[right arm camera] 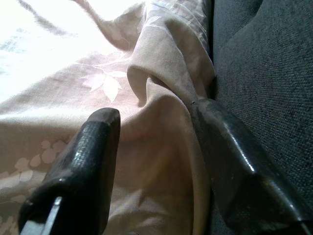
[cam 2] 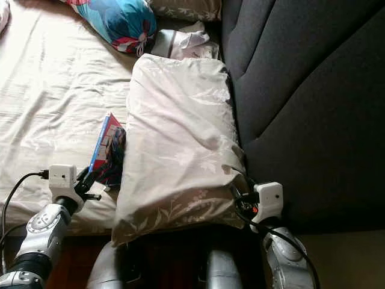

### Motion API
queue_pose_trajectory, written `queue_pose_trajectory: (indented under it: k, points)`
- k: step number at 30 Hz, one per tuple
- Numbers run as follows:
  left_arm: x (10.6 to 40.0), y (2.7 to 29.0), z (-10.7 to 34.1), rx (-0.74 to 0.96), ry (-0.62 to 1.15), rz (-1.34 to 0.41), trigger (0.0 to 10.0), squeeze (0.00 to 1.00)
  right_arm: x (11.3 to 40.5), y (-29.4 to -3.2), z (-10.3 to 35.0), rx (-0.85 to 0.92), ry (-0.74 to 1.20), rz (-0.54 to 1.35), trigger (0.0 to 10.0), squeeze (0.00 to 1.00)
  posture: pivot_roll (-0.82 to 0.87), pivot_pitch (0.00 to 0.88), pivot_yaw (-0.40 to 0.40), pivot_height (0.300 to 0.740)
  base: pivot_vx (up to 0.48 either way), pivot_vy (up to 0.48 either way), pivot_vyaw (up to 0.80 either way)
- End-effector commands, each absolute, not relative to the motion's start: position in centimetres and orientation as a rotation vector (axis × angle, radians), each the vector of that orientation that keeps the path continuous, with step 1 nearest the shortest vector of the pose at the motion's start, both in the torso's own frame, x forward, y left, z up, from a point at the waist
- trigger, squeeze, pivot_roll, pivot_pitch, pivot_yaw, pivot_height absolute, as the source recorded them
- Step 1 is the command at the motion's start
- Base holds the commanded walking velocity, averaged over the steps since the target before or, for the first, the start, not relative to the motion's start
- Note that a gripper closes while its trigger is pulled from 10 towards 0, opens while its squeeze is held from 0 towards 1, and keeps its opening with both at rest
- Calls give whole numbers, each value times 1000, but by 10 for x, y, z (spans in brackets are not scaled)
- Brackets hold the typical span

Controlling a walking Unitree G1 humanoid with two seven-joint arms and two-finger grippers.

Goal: Clean up the room

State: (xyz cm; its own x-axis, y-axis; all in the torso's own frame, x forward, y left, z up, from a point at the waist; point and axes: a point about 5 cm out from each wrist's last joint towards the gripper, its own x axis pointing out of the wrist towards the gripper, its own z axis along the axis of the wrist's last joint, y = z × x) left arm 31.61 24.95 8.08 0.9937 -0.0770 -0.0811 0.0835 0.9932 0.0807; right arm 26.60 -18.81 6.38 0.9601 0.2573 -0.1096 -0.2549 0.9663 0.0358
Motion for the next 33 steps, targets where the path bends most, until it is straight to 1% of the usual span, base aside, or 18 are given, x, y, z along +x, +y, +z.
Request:
queue_pose_trajectory:
  k: [1, 4, 16, 23, 33]
  points:
    - [310, 251, 68, 122, 136, -77, 10000, 0, 260, -201, 62, 7, 133, 227, 10000, 0, -197, 353, -166, 653, 0, 0, 0]
    - [310, 254, 70, 176, 139, -62, 10000, 0, 260, -201, 62, 5, 134, 227, 10000, 0, -195, 352, -166, 653, 0, 0, 0]
    - [310, 256, 69, 218, 159, -37, 10000, 0, 261, -202, 62, 4, 134, 226, 10000, 0, -192, 351, -167, 653, 0, 0, 0]
    - [307, 264, 63, 243, 206, 53, 10000, 0, 262, -202, 62, 3, 134, 224, 10000, 0, -192, 348, -165, 653, 0, 0, 0]
    - [308, 258, 62, 232, 205, 24, 10000, 0, 263, -202, 62, 2, 136, 224, 10000, 0, -191, 345, -166, 653, 0, 0, 0]
